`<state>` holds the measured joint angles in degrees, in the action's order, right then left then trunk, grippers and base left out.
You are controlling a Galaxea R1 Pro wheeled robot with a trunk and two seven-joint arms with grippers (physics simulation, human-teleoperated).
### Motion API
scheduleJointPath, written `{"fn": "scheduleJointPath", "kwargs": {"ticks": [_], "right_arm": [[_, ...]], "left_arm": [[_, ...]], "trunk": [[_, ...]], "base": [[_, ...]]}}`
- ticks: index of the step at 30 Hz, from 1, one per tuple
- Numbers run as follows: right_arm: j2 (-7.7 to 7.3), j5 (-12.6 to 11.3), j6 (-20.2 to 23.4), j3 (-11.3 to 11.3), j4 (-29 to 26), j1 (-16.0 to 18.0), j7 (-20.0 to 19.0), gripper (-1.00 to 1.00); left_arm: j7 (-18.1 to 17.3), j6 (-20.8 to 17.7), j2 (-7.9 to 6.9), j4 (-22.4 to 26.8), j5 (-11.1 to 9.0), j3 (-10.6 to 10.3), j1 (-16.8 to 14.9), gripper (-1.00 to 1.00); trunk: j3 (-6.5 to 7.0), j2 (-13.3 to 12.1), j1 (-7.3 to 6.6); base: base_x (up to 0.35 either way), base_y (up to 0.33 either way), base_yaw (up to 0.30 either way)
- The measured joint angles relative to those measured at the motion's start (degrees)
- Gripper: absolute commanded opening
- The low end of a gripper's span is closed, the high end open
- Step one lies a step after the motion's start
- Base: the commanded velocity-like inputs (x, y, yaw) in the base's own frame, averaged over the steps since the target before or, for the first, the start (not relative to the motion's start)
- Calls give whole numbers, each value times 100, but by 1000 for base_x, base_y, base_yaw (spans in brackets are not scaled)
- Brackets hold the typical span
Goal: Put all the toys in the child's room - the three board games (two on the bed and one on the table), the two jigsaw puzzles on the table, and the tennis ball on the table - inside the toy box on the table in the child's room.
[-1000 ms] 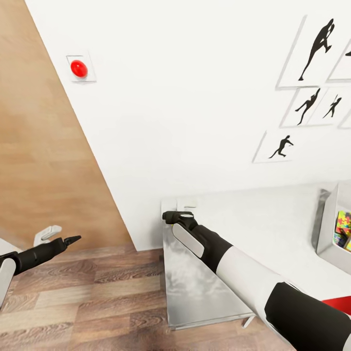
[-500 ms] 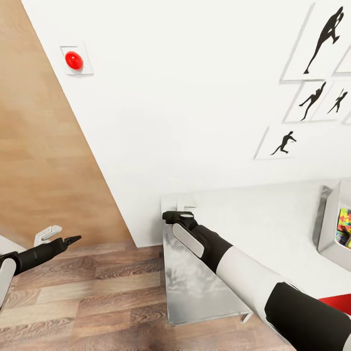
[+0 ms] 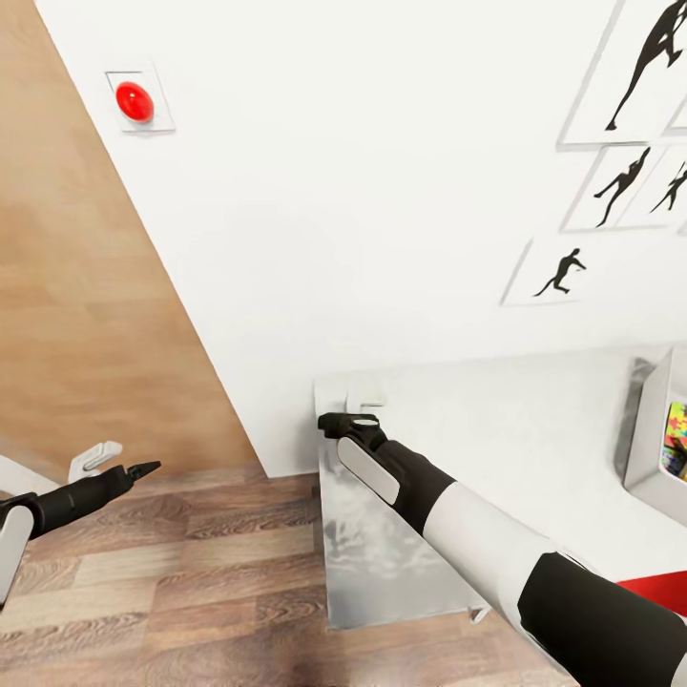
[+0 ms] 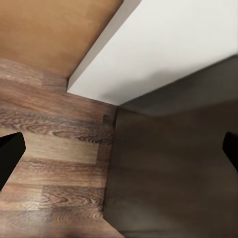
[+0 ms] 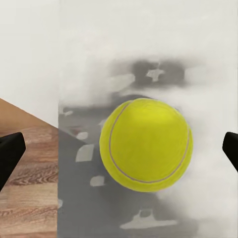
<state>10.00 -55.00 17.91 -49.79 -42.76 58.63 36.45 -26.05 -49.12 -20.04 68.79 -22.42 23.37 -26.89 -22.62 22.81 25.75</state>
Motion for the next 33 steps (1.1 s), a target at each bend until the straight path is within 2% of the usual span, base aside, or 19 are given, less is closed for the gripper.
{"fn": "scheduleJointPath", "kwargs": {"ticks": [20,33], "right_arm": [[0,3,-14,0,0,0,0,100],[0,5,-26,2,-2,0,-1,100]], "left_arm": [[3,8,26,-2,0,0,-4,100],[4,9,26,-2,0,0,-2,100]], "trunk": [[-182,0,0],[-223,1,0]], "base": [[0,0,0],[0,0,0]]}}
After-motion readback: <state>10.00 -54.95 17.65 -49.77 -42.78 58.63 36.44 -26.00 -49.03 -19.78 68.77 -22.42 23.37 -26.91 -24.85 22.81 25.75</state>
